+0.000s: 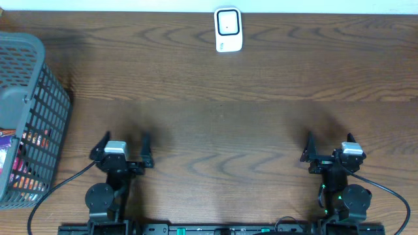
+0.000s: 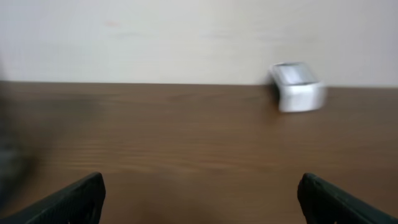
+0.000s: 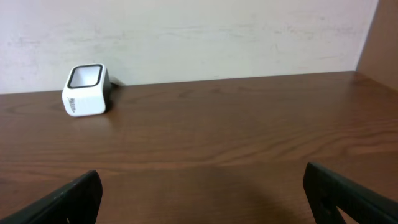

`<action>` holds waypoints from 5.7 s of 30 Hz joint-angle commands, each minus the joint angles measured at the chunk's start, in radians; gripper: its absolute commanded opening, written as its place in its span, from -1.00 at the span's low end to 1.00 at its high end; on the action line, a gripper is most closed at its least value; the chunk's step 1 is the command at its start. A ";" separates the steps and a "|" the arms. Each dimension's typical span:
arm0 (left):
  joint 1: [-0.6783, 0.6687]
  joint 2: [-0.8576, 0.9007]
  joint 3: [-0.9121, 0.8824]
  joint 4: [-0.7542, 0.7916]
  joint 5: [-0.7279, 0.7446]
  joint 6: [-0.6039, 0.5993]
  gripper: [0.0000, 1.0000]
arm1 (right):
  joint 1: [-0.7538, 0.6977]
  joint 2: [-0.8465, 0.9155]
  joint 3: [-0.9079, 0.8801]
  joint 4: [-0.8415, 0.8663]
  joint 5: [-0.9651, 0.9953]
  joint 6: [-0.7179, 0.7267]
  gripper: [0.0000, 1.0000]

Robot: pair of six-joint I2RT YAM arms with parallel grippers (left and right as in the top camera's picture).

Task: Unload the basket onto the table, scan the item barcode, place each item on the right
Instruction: 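Move the left gripper into the mesh basket toward the purple pack, then grasp the purple '40 LINERS' pack with the left gripper and lift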

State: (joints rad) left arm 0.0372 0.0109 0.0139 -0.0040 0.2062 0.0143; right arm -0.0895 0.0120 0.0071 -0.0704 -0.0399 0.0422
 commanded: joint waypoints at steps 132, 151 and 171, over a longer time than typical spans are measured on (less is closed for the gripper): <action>0.970 2.000 1.907 -0.924 0.946 -0.126 -0.85 | -0.005 -0.003 -0.002 -0.005 0.011 0.013 0.99; 0.965 1.586 1.906 -0.699 0.693 -0.370 0.41 | -0.005 -0.003 -0.002 -0.005 0.011 0.013 0.98; 0.691 1.963 1.831 -0.918 -0.274 0.056 0.96 | -0.005 -0.003 -0.002 -0.005 0.011 0.013 0.98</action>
State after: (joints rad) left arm 0.7845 1.9297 1.8477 -0.9218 0.2062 -0.1276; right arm -0.0914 0.0128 0.0071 -0.0708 -0.0292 0.0448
